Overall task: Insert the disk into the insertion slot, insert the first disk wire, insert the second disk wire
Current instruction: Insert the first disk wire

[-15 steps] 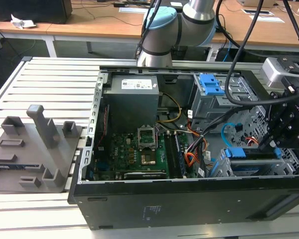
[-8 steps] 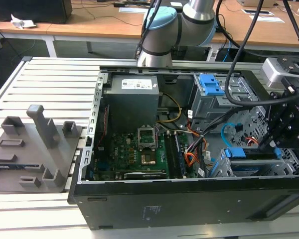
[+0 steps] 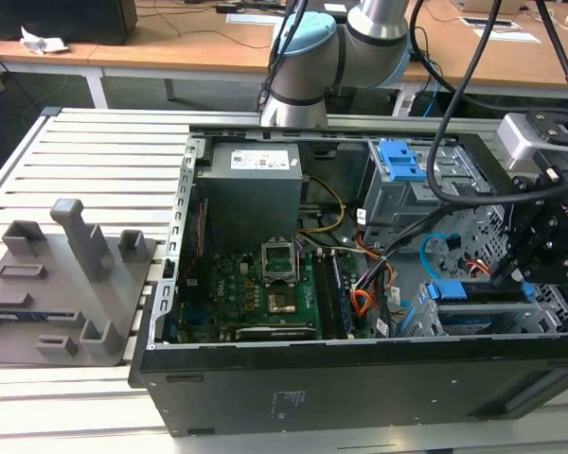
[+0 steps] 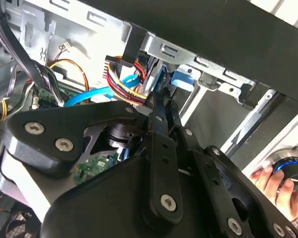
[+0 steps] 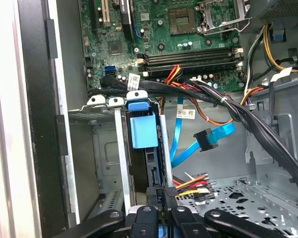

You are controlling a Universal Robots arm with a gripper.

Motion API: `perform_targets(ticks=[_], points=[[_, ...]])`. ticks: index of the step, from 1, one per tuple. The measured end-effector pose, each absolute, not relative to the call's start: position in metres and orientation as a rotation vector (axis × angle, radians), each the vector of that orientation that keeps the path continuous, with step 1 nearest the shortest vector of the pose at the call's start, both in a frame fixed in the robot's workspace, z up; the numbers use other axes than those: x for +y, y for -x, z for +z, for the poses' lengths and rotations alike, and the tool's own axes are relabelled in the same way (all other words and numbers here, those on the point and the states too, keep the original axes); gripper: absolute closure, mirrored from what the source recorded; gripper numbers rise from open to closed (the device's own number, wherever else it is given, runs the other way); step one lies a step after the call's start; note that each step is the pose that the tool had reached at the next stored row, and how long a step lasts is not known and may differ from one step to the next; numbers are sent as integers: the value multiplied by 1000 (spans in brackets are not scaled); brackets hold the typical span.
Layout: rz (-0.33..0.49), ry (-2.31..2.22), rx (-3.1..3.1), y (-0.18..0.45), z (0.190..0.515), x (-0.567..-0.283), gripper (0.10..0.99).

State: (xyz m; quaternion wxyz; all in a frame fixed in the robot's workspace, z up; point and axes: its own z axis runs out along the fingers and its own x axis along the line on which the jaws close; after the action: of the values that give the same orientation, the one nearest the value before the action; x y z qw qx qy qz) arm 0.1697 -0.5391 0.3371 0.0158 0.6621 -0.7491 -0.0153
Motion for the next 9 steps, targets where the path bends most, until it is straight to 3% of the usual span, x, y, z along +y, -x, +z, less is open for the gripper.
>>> perform_targets(ticks=[9], points=[[-49,-2060,-2330,-170,333,-539,918]])
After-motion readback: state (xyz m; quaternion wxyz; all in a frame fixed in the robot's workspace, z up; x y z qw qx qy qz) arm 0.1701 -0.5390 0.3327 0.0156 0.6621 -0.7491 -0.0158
